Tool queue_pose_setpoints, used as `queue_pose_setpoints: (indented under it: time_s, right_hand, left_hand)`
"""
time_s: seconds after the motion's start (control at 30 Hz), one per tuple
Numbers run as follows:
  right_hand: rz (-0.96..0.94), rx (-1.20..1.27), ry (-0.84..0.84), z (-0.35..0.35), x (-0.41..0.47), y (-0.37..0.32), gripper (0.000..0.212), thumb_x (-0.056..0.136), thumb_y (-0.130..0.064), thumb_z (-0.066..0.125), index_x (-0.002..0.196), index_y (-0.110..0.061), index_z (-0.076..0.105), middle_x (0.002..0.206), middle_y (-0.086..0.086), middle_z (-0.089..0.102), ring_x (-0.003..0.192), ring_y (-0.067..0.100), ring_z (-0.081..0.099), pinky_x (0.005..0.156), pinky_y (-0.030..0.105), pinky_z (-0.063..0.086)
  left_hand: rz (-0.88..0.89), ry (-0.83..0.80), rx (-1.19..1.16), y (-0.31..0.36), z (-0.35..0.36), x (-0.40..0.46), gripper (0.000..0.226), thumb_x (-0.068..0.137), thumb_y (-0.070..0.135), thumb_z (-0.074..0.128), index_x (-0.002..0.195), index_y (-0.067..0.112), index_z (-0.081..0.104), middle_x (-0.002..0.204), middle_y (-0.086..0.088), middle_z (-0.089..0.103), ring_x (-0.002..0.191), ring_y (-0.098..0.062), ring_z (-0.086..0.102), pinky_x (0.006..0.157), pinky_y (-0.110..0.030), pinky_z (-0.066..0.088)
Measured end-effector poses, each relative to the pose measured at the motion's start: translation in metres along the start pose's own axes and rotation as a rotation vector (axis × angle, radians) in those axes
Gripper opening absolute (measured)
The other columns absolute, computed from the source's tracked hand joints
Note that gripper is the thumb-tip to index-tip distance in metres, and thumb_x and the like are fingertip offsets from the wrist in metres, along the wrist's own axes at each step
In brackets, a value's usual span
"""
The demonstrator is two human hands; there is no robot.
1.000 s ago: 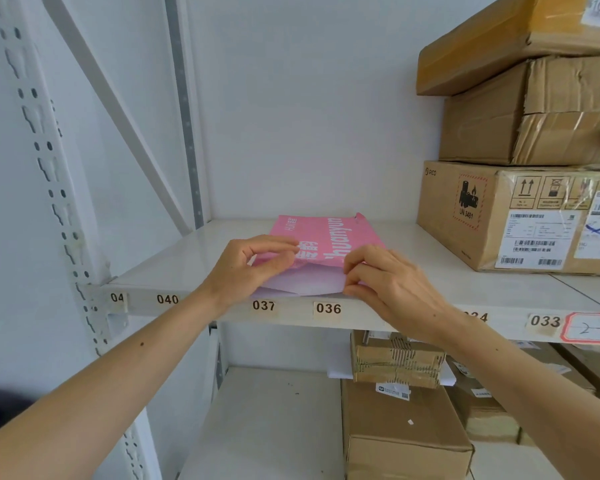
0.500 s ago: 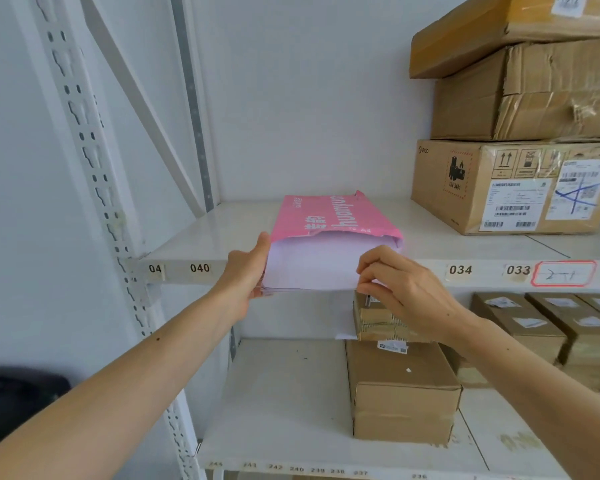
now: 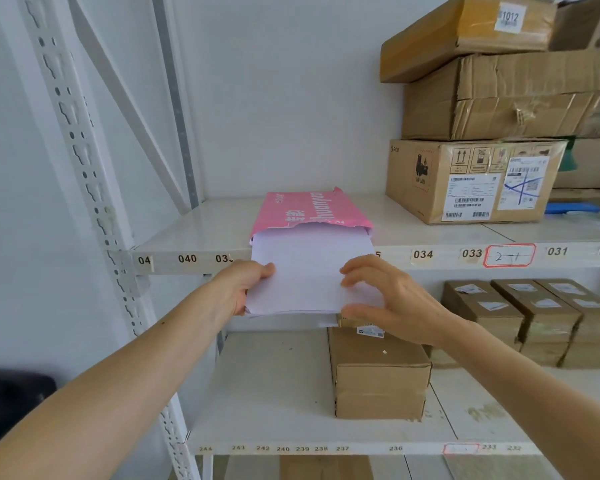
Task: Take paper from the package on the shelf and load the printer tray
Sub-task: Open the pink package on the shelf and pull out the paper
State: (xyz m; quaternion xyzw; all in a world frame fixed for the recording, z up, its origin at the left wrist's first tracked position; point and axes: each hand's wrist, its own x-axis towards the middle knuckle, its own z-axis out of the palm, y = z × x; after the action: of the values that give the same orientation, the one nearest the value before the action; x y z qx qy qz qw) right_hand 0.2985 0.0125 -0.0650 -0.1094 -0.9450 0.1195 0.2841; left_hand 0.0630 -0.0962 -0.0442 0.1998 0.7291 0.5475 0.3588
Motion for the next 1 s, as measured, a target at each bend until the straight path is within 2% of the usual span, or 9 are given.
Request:
queue_pose_setpoints:
  time_s: [0.13, 0.23, 0.33, 0.47, 0.57, 0.67, 0.8, 0.9, 1.0]
  right_hand:
    - [0.394, 0.151, 0.112, -0.001, 0.01, 0.01, 0.081, 0.081, -0.076, 0.038, 0.138, -0.018, 0.043, 0.141, -0.002, 0.041, 0.127, 0.014, 0.04, 0.1, 0.035, 0.036]
    - [0.744, 0.254, 0.069, -0.002, 0.025, 0.021, 0.079, 0.087, -0.068, 0.039, 0.132, -0.004, 0.047, 0.126, 0.014, 0.057, 0.103, 0.024, 0.055, 0.083, 0.036, 0.042]
    - [0.954, 0.764, 0.028, -0.004, 0.029, 0.025, 0.06, 0.086, -0.051, 0.06, 0.115, 0.002, 0.06, 0.109, 0.022, 0.07, 0.088, 0.028, 0.07, 0.081, 0.04, 0.056]
    - [0.983, 0.917, 0.012, -0.009, 0.024, 0.015, 0.026, 0.089, -0.014, 0.067, 0.104, 0.006, 0.061, 0.1, 0.019, 0.073, 0.068, 0.026, 0.074, 0.053, 0.031, 0.058]
    - [0.981, 0.835, 0.03, -0.008, 0.02, 0.006, 0.024, 0.088, -0.006, 0.065, 0.108, 0.007, 0.06, 0.1, 0.019, 0.071, 0.077, 0.031, 0.072, 0.063, 0.038, 0.06]
    - [0.963, 0.766, 0.061, -0.009, 0.012, -0.001, 0.019, 0.088, -0.005, 0.065, 0.105, 0.004, 0.061, 0.103, 0.02, 0.071, 0.089, 0.036, 0.07, 0.084, 0.05, 0.057]
    - [0.9, 0.689, 0.089, -0.007, -0.005, -0.01, 0.006, 0.087, -0.005, 0.06, 0.089, -0.006, 0.066, 0.099, 0.016, 0.072, 0.087, 0.034, 0.07, 0.083, 0.048, 0.057]
    - [0.855, 0.607, 0.119, -0.002, -0.019, -0.015, 0.015, 0.087, -0.006, 0.057, 0.1, -0.008, 0.066, 0.101, 0.012, 0.071, 0.089, 0.032, 0.068, 0.082, 0.045, 0.057]
    - [0.828, 0.477, 0.153, 0.004, -0.029, -0.02, 0.02, 0.089, -0.01, 0.055, 0.108, -0.008, 0.059, 0.102, 0.009, 0.066, 0.084, 0.026, 0.063, 0.063, 0.031, 0.05]
  left_hand:
    - [0.018, 0.032, 0.033, 0.001, 0.001, -0.009, 0.017, 0.092, 0.023, 0.064, 0.103, 0.011, 0.059, 0.075, -0.001, 0.065, 0.059, -0.016, 0.062, 0.046, -0.021, 0.045]
    - [0.013, 0.037, 0.061, -0.003, 0.0, -0.016, 0.02, 0.091, 0.023, 0.064, 0.105, 0.009, 0.061, 0.083, -0.005, 0.067, 0.07, -0.022, 0.065, 0.065, -0.027, 0.051]
    - [0.0, 0.027, 0.078, -0.008, -0.001, -0.027, 0.021, 0.092, 0.023, 0.064, 0.105, 0.008, 0.061, 0.086, -0.006, 0.067, 0.076, -0.025, 0.065, 0.073, -0.032, 0.049]
    - [-0.035, -0.039, 0.012, -0.009, -0.004, -0.043, 0.022, 0.094, 0.015, 0.06, 0.113, 0.003, 0.059, 0.088, -0.01, 0.067, 0.079, -0.026, 0.065, 0.075, -0.04, 0.052]
    - [-0.047, -0.068, -0.027, -0.01, -0.004, -0.053, 0.022, 0.095, 0.009, 0.058, 0.115, 0.0, 0.059, 0.084, -0.012, 0.067, 0.07, -0.023, 0.065, 0.057, -0.037, 0.051]
    - [-0.036, -0.064, -0.016, -0.014, -0.002, -0.062, 0.024, 0.094, 0.006, 0.058, 0.116, -0.001, 0.059, 0.085, -0.012, 0.068, 0.069, -0.023, 0.065, 0.054, -0.034, 0.051]
    - [0.002, -0.039, -0.013, -0.023, 0.004, -0.071, 0.028, 0.09, -0.004, 0.055, 0.117, -0.005, 0.06, 0.106, -0.018, 0.07, 0.088, -0.031, 0.068, 0.072, -0.038, 0.053]
    - [0.035, -0.017, 0.003, -0.033, 0.014, -0.076, 0.034, 0.088, -0.009, 0.055, 0.122, -0.005, 0.056, 0.114, -0.023, 0.067, 0.098, -0.037, 0.067, 0.08, -0.045, 0.055]
    - [0.067, 0.008, 0.012, -0.048, 0.028, -0.08, 0.038, 0.09, -0.006, 0.055, 0.128, -0.004, 0.049, 0.121, -0.024, 0.062, 0.105, -0.039, 0.064, 0.088, -0.048, 0.054]
